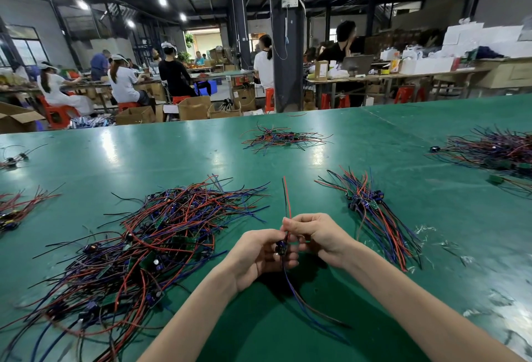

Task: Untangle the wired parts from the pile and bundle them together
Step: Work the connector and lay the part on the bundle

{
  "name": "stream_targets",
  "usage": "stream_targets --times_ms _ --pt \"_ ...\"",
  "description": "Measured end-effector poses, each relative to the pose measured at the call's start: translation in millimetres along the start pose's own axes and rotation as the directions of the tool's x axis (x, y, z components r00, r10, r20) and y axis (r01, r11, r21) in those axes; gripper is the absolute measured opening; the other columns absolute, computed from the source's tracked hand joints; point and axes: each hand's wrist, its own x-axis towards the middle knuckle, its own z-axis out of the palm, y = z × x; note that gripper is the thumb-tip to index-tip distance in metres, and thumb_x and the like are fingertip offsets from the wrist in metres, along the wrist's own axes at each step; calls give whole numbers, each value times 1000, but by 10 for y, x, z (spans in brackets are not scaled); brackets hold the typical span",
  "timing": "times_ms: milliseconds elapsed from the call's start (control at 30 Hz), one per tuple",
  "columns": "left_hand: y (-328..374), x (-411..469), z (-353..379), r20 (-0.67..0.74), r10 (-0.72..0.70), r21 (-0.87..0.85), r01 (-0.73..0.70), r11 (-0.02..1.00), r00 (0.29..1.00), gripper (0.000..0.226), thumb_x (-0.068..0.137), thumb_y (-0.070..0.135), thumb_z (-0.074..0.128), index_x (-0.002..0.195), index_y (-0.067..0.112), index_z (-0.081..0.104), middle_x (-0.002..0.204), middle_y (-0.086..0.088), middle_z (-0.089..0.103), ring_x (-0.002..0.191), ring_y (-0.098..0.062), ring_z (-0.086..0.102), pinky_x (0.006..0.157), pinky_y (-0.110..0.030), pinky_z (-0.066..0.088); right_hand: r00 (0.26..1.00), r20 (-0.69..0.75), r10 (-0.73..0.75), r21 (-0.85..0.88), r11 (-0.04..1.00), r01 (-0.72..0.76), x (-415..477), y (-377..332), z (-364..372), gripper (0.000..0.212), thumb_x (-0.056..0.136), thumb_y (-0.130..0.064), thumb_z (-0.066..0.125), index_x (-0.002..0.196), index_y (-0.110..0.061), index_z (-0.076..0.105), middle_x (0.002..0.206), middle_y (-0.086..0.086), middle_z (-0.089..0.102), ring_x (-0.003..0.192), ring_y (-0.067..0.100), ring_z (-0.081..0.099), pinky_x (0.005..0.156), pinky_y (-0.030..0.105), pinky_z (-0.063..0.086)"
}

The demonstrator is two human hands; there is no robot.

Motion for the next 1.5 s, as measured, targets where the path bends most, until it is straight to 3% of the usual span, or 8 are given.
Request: stream_targets --times_ms 200,333,433,667,1033,1167,1300,1500 --pt "29 -3 -1 58 -53 -20 54 998 997 22 88 3 51 100 -8 66 92 -20 68 67 -22 67 64 -29 58 996 88 35 61 997 -41 -4 15 2 21 66 -24 72 72 -5 63 49 0 54 43 6 47 48 19 41" --pt "46 9 -17 28 -57 -91 59 994 998 16 87 4 55 89 -4 69 85 -16 71 67 -20 70 61 -28 58 992 118 50 76 995 -59 -12 7 4 21 68 -25 71 73 -6 63 60 4 62 51 9 56 52 21 49" --pt "46 13 -23 -16 -68 -105 66 992 998 13 84 4 61 78 -3 70 75 -15 68 59 -19 66 58 -28 58 990 127 63 52 996 -70 -15 1 -8 24 66 -28 71 75 -7 65 64 4 64 55 11 57 62 25 41" --pt "19 34 -36 -21 24 28 -23 999 999 6 80 4 66 81 -2 67 70 -13 66 56 -17 63 59 -28 57 986 153 60 124 989 -79 -31 -9 -2 23 70 -23 67 79 -2 66 59 7 62 46 14 57 49 23 52" --pt "37 -2 -60 48 54 133 -60 989 997 8 74 4 69 79 -1 67 68 -13 65 56 -17 64 56 -30 56 976 208 69 123 988 -96 -34 -13 -28 15 71 -16 69 76 -1 69 63 10 63 49 17 58 53 24 53" --pt "38 -15 -51 24 78 216 -81 973 997 6 80 0 66 74 0 68 63 -11 65 53 -17 63 55 -30 57 997 74 36 48 998 -40 4 11 -17 16 60 -15 80 70 -8 70 64 5 61 58 14 53 62 27 45" --pt "10 -21 -31 3 96 263 -93 960 995 23 82 -3 64 61 5 71 63 -14 67 52 -21 64 58 -32 59 985 -127 -118 -44 993 113 72 44 -5 14 69 -3 79 68 -3 65 46 -2 52 40 7 39 40 17 35" --pt "-5 -56 -4 50 39 280 -52 958 998 22 81 -3 65 60 5 71 66 -17 67 56 -25 66 60 -34 58 914 -296 -278 -232 949 214 135 39 -132 15 70 -8 82 65 -4 68 42 -3 51 35 7 35 38 16 31"
